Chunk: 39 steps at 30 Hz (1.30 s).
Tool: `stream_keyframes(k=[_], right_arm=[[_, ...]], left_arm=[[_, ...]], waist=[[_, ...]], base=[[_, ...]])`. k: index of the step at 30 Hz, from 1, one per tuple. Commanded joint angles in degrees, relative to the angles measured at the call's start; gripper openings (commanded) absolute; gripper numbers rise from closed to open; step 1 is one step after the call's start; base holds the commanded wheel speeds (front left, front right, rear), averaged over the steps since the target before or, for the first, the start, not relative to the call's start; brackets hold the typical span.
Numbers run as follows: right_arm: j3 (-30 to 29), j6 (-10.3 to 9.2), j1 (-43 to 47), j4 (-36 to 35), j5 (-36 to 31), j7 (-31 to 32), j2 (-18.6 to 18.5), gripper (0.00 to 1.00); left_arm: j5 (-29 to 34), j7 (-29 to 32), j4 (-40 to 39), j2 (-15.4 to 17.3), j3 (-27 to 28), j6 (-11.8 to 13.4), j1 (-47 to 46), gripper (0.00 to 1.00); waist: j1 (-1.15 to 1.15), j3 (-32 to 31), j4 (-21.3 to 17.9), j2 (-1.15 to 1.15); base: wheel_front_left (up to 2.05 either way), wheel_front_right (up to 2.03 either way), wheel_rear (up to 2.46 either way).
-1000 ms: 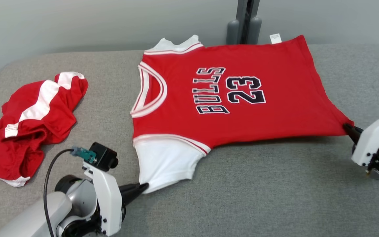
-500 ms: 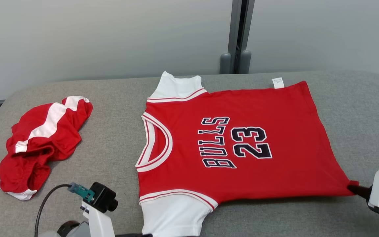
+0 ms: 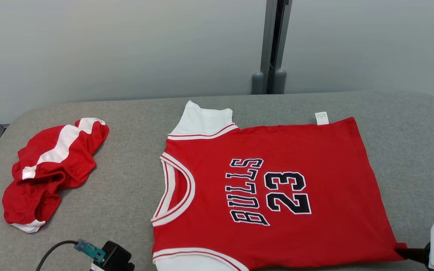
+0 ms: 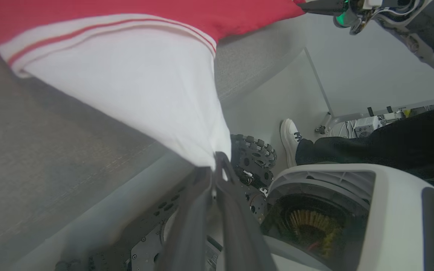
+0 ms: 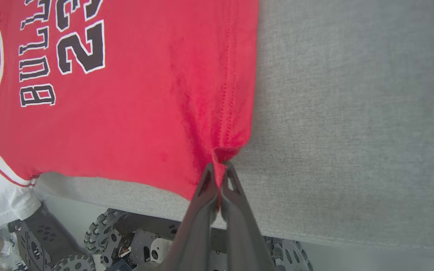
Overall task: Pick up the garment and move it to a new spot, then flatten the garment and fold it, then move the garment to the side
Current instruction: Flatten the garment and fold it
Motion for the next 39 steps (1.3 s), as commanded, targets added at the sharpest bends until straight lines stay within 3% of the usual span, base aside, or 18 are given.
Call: stream_keyframes(k=[1, 11, 26, 39], right_arm=[[-0.13, -0.02, 1.12, -1.65, 0.61, 0.86, -0.94, 0.00], [-3.46, -0.01, 1.18, -5.63, 0.54, -0.11, -3.22, 0.00], [-7.12, -0.02, -3.92, -3.60, -2.41, 0.90, -0.37, 0.00], [-10.52, -0.01, -8.14, 0.30, -6.12, -0.71, 3.56, 0.00]], left_arm=[[-0.57, 0.10, -0.88, 0.80, 0.01, -0.11, 0.92, 0.00], [-2.88, -0.63, -3.47, 2.17, 2.27, 0.68, 0.31, 0.00], [-6.86, -1.71, -1.69, 0.02, 7.68, 0.56, -5.21, 0.00], [-1.90, -8.04, 5.09, -4.33, 11.19, 0.04, -10.30, 0.00]], waist=[[0.00, 0.09, -0.16, 0.00], [0.00, 2.42, 0.00, 0.00], [0.00, 6.89, -0.58, 0.00], [0.00, 9.80, -1.34, 0.00]], base=[[0.00, 0.00, 0.00], [0.00, 0.00, 0.00], [0.00, 0.00, 0.00], [0.00, 0.00, 0.00]])
